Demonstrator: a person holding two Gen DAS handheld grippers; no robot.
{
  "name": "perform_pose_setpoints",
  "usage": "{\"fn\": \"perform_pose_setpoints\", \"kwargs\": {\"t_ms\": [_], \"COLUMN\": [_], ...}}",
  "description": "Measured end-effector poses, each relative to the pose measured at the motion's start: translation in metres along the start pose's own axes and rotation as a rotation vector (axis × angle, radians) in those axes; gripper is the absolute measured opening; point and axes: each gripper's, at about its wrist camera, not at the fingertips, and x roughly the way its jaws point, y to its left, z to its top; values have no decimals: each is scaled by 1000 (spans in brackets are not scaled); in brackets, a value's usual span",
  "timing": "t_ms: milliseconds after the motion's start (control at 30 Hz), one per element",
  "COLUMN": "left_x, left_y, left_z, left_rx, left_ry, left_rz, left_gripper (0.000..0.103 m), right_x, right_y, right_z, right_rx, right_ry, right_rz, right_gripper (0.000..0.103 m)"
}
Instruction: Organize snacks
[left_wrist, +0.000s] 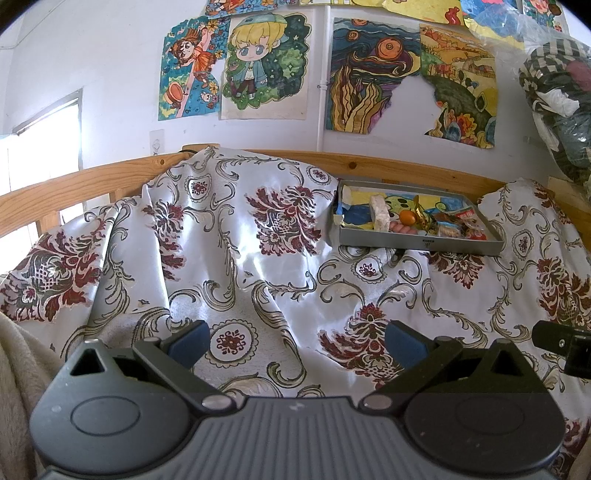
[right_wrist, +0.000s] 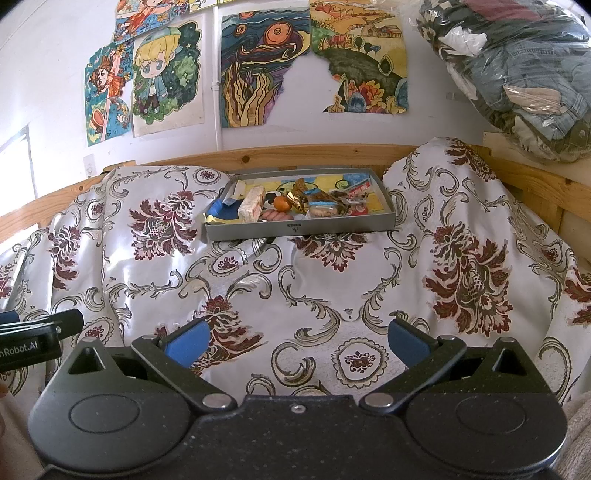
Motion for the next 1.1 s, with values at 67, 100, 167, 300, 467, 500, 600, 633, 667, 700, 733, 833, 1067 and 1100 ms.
{"fn": "perform_pose_setpoints", "kwargs": {"t_ms": [67, 100, 167, 300, 467, 500, 600, 633, 667, 700, 733, 833, 1067, 1100], "left_x": [0, -1, -1, -2, -3, -3, -3, -3, -3, -3, -3, -5, -6, -6], "left_y": [0, 0, 0, 0, 0, 0, -1, -1, -1, -1, -1, -2, -5, -5], "left_z": [1, 1, 2, 2, 3, 3, 3, 3, 3, 3, 3, 4, 3, 3], "left_rx": [1, 0, 0, -1, -3, -3, -1, -1, -2, -2, -1, 8, 24, 25], "left_ry": [-2, -2, -3, -4, -8, -7, -7, -8, -8, -7, -8, -23, -30, -31], "left_rz": [0, 0, 0, 2, 9, 10, 13, 14, 11, 10, 7, 10, 18, 19], "left_gripper": [103, 103, 103, 103, 103, 103, 103, 103, 103, 103, 103, 103, 103, 103], "right_x": [0, 0, 0, 0, 0, 0, 0, 0, 0, 0, 0, 0, 1, 0], "right_y": [0, 0, 0, 0, 0, 0, 0, 0, 0, 0, 0, 0, 0, 0], "right_z": [0, 0, 0, 0, 0, 0, 0, 0, 0, 0, 0, 0, 0, 0], "right_rx": [1, 0, -1, 0, -1, -1, 0, -1, 0, -1, -1, -2, -2, -2], "right_ry": [0, 0, 0, 1, 1, 1, 2, 2, 2, 2, 2, 2, 3, 3], "right_rz": [0, 0, 1, 0, 0, 0, 0, 0, 0, 0, 0, 0, 0, 0], "right_gripper": [102, 102, 102, 102, 102, 102, 102, 102, 102, 102, 102, 102, 102, 102]}}
